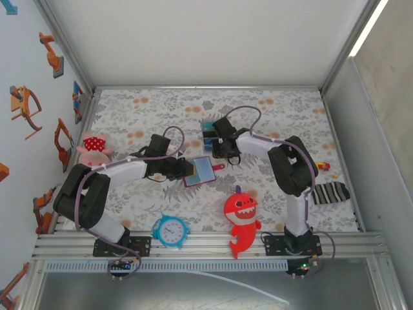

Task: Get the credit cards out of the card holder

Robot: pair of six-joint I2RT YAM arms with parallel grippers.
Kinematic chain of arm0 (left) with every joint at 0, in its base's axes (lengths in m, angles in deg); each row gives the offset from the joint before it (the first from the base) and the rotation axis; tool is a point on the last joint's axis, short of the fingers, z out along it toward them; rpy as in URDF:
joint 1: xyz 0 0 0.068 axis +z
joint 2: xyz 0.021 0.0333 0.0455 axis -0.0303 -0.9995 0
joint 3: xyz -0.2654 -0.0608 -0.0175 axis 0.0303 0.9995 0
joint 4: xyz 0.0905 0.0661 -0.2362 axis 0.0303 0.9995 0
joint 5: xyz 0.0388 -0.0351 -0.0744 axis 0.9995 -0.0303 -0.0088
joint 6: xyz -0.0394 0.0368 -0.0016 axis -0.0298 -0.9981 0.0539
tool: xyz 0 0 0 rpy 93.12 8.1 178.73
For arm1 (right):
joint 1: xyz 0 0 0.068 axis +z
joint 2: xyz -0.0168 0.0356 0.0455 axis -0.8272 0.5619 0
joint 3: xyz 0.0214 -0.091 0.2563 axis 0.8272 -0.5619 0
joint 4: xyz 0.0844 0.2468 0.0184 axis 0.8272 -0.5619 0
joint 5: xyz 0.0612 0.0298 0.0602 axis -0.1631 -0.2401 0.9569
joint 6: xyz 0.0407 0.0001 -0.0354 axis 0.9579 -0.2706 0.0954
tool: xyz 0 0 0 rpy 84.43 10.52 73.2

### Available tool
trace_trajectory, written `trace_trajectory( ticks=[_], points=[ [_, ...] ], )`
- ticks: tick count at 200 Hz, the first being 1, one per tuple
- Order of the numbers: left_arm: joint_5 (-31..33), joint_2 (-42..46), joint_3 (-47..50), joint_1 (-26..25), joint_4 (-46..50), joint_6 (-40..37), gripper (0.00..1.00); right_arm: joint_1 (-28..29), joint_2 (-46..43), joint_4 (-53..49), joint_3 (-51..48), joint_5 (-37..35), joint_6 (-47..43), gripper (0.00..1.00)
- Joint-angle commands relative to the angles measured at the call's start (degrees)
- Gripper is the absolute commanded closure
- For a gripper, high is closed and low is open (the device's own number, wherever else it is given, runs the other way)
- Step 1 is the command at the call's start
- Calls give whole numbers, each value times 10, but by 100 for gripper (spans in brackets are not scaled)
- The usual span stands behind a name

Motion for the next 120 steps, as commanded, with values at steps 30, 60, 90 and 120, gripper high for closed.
trace_trajectory(
  ticks=[30,60,90,120],
  points=[
    [10,-18,5,-7,-45,34,100,-8,26,21,32,22,8,70],
    [23,-28,21,-9,-78,61,92,-8,22,28,29,35,15,69],
    [50,-27,35,-10,-82,70,83,-8,-7,28,4,33,14,68],
    [85,-10,33,-10,-50,55,67,-8,-49,29,-29,30,17,66]
  ],
)
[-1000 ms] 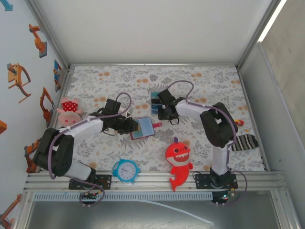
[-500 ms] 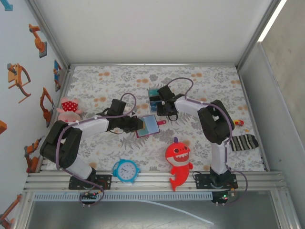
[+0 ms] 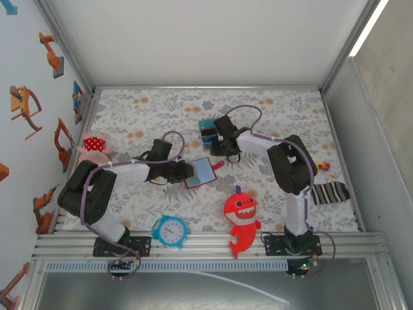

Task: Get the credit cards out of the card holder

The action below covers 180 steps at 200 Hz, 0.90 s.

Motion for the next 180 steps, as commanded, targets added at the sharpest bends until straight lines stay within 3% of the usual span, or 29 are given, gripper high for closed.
trace_trajectory(
  ticks=[1,51,112,180],
  points=[
    [35,16,-2,-2,14,-6,67,-1,-50,1,-25,0,13,66],
    [156,71,-21,-2,126,-48,45,-1,-127,9,-86,2,25,66],
    [297,154,0,-16,197,-39,43,9,-188,31,-141,64,50,67],
    [341,153,44,-72,159,13,47,55,-156,73,-132,131,73,71]
  ],
)
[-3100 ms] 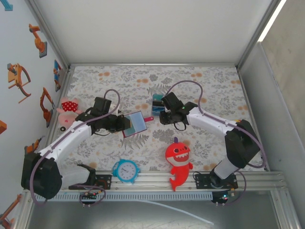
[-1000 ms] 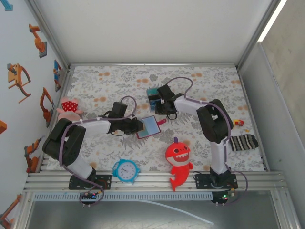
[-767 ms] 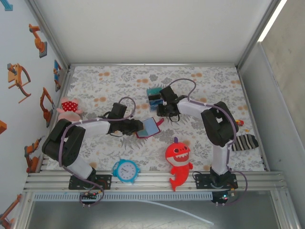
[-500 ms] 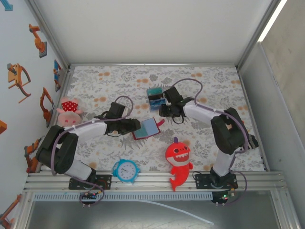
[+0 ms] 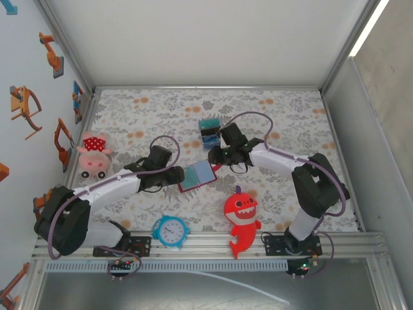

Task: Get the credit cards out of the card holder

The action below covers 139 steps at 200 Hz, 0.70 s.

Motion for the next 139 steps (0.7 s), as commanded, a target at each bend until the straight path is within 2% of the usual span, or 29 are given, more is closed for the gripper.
trace_trajectory(
  ticks=[1,56,139],
  points=[
    [26,-10,14,-8,-9,29,47,12,20,31,4,39,16,71],
    [20,-41,10,-9,-47,37,49,51,86,23,44,68,4,72],
    [17,-75,3,-10,-60,38,65,72,137,24,67,89,2,73]
  ],
)
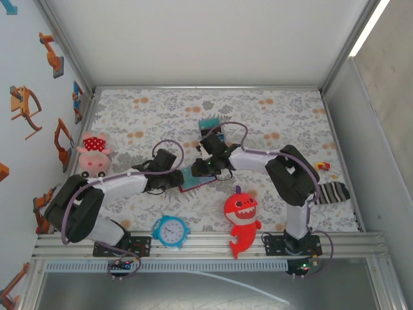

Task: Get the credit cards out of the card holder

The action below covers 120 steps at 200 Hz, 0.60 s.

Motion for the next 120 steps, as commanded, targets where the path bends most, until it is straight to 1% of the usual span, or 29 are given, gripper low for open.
trace_trajectory(
  ticks=[1,31,59,120],
  points=[
    [0,-7,-9,-2,-2,3,65,5,12,-4,20,10,-2,73],
    [3,-8,-9,-2,2,1,68,4,20,-8,24,9,-1,73],
    [2,-10,-10,-2,5,-1,71,4,27,7,23,30,5,75],
    [0,-19,-11,-2,4,0,74,4,35,26,21,55,12,79]
  ],
)
